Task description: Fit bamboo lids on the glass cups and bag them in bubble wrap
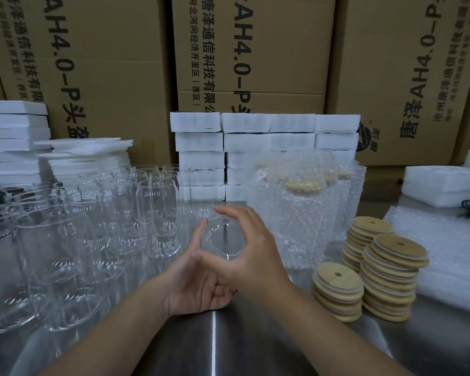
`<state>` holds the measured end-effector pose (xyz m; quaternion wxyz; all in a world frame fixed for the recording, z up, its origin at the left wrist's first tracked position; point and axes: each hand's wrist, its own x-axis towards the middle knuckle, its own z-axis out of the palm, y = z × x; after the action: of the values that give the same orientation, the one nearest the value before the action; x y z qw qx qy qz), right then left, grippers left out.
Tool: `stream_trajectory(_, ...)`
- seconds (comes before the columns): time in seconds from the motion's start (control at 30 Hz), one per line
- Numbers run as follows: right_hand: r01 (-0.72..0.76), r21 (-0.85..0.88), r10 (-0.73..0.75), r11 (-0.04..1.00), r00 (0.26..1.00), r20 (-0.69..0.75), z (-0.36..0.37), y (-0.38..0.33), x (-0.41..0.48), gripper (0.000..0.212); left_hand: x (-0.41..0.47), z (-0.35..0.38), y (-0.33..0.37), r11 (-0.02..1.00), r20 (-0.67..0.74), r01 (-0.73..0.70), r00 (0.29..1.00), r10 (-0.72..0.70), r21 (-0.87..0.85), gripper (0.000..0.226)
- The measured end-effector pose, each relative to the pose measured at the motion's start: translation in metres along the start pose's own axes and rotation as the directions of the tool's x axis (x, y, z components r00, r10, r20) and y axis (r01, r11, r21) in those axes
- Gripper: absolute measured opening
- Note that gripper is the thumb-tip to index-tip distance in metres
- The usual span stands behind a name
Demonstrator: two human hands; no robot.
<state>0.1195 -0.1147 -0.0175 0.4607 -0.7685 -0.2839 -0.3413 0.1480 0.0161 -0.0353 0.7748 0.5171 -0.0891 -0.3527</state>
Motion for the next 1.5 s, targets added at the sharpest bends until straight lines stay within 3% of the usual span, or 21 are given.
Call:
stream_trajectory(0.3, -0.013, 0.015, 0.014, 1.0, 0.996, -0.09, 0.004, 0.002, 0.0, 0.046, 0.0, 0.004, -0.001, 0.992, 0.039, -0.053, 0.998, 0.049, 0.117, 0.074)
stream_trajectory(0.53, -0.026, 0.038, 0.031, 0.999, 0.992, -0.126, 0.005, 0.003, 0.001, 0.035, 0.0, 0.005, -0.002, 0.997, 0.011, -0.04, 0.999, 0.039, 0.07, 0.077)
stream_trajectory(1.2, -0.101, 0.12, 0.112, 0.988, 0.99, -0.088, 0.002, -0.003, 0.002, 0.009, -0.001, 0.013, -0.001, 0.996, 0.0, -0.066, 0.998, 0.066, 0.052, 0.082)
stream_trajectory(1.5, -0.084, 0.12, 0.095, 0.989, 0.992, -0.086, 0.001, -0.004, 0.002, 0.011, 0.002, 0.008, -0.003, 0.997, -0.014, -0.04, 0.999, 0.04, 0.059, 0.085)
